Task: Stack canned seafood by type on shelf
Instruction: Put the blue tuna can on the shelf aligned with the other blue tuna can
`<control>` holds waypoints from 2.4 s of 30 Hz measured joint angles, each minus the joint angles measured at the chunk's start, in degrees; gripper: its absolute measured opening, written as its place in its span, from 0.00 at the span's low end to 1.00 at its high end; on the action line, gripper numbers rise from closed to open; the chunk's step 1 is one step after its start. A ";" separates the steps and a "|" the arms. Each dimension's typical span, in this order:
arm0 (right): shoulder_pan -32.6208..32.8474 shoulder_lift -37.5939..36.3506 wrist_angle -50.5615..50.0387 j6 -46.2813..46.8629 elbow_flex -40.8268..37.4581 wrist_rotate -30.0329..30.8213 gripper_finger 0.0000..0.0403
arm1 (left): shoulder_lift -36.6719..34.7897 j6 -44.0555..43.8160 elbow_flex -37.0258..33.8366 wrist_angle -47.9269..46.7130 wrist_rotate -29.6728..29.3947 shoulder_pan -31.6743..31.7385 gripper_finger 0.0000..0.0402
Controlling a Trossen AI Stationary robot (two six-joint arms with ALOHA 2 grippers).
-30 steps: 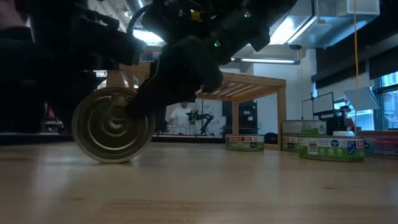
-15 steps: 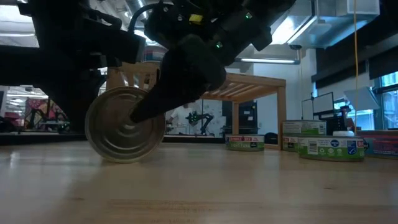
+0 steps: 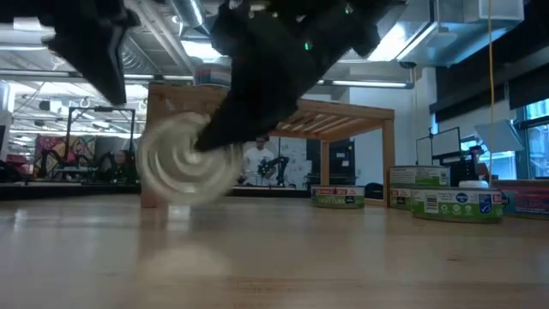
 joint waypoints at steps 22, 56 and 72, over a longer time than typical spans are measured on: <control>-17.44 -15.00 3.15 26.99 0.07 -13.46 0.49 | -17.68 3.67 0.00 5.82 -22.00 0.93 0.01; -23.67 -14.93 4.79 39.79 0.24 -9.36 0.59 | -17.59 31.95 0.00 26.69 -11.23 24.63 0.01; -24.51 -14.93 4.22 35.49 0.24 -9.43 0.63 | -17.59 31.87 0.00 26.19 -10.10 26.23 0.01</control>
